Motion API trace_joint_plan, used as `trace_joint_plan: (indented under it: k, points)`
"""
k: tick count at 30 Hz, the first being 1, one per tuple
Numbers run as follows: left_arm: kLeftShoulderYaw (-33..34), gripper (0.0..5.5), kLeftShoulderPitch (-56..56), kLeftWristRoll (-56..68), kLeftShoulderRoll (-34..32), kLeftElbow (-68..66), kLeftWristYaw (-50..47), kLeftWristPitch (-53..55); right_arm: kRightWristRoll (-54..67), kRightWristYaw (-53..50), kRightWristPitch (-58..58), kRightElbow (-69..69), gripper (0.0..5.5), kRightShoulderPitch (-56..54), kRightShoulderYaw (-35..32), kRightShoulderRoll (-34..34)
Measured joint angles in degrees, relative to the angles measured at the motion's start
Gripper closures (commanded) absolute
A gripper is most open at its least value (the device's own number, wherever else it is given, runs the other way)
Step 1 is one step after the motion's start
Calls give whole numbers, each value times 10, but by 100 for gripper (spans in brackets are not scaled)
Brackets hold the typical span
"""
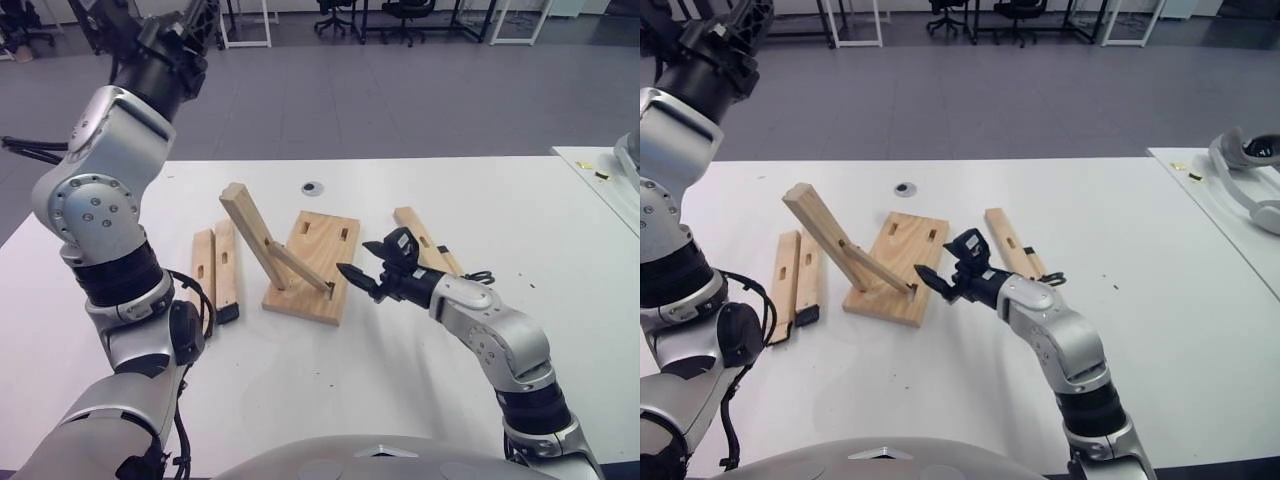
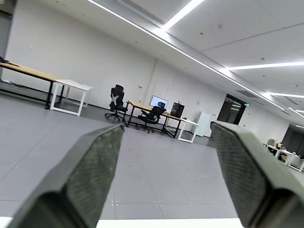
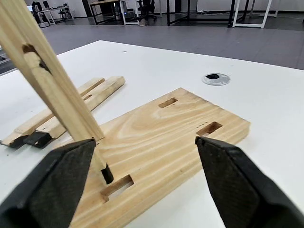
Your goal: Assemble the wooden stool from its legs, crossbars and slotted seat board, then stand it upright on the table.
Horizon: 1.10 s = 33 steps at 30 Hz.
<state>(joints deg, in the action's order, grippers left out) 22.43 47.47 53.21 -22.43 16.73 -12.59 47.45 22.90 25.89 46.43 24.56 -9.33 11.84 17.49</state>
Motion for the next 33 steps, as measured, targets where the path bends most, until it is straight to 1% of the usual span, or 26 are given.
trace_joint_plan:
  k: [4,6,12,19,21,23,25,27,28,29,33]
  points:
    - [12,214,-87,-19,-9,20,13,-2,-10,34,-17,-36,156,-16,36,3]
    - [10,214,-106,-23,-8,20,15,-3,-16,45,-24,-45,156,-20,47,3]
    - [-7,214,-118,-43,11,27,21,-15,-47,74,-47,-98,156,-44,81,6]
    - [-8,214,-123,-46,28,36,15,-17,-58,86,-51,-127,156,-61,93,-2]
    - [-8,211,-123,-47,33,36,11,-18,-64,86,-53,-132,192,-64,93,-5]
    - [-8,211,-123,-50,38,36,8,-19,-67,85,-55,-141,239,-64,93,-13]
    - [-8,211,-123,-57,41,37,7,-20,-70,85,-56,-146,271,-68,93,-22]
    - [-8,211,-123,-61,44,37,6,-21,-71,86,-57,-147,318,-70,94,-24]
    - [-8,211,-123,-62,45,38,5,-23,-72,88,-57,-147,330,-71,94,-24]
    - [-7,211,-123,-64,47,39,4,-26,-73,88,-57,-148,359,-71,95,-24]
    - [0,211,-128,-66,49,44,0,-28,-73,90,-58,-147,424,-71,110,-29]
